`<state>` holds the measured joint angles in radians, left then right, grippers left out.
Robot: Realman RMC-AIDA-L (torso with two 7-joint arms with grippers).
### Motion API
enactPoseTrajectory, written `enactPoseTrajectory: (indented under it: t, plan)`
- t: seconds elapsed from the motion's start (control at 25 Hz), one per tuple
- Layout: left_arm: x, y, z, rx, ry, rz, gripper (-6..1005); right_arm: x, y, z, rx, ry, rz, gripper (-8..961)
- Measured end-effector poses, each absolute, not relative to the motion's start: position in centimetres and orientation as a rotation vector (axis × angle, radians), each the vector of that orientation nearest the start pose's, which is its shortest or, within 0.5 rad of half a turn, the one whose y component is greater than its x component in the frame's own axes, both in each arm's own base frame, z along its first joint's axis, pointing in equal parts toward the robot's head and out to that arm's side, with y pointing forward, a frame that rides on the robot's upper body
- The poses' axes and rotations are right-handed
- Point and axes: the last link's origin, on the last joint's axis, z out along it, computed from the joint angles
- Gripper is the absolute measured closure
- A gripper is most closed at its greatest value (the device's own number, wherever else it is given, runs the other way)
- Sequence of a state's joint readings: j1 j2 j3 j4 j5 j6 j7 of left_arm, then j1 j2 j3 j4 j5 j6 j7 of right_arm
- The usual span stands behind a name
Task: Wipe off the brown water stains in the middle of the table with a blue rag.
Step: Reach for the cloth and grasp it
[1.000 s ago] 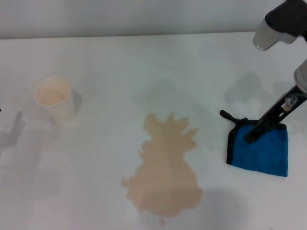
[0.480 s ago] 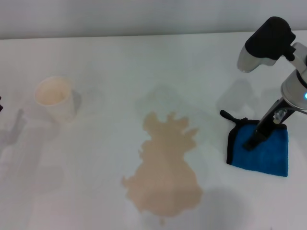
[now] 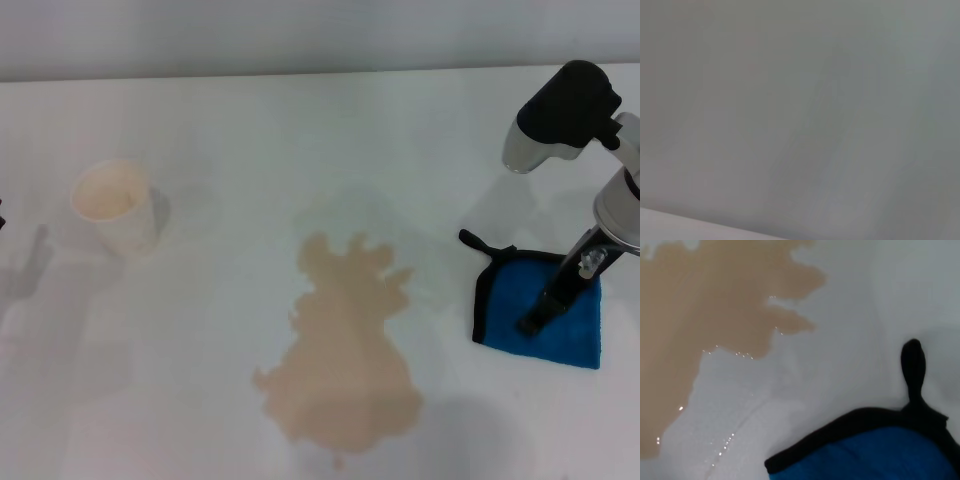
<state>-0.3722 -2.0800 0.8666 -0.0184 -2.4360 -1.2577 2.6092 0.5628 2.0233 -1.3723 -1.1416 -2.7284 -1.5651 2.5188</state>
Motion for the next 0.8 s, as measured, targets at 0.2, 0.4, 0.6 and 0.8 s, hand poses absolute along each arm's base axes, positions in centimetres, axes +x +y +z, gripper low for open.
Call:
enactPoseTrajectory:
  t: [0.2,0.4,0.6,0.8]
  plan:
    - [-36.46,28.89,-1.2,-1.611,-0.814,-0.817,112,27.02,33.88,1.06,-2.45,1.118,-0.84,224]
    - [-36.4,28.9,-1.28,-1.611,-0.815,-0.819,111,27.22,33.96,1.12,-2.44,1.112,-0.847,232]
    - [-36.36,28.95,-1.27,-1.612,-0.814,-0.82,111,27.21,34.02,1.12,-2.438,1.106,-0.85,241]
    - [-36.29,29.04,-1.27,-1.613,-0.812,-0.822,112,27.04,34.05,0.95,-2.445,1.09,-0.86,249]
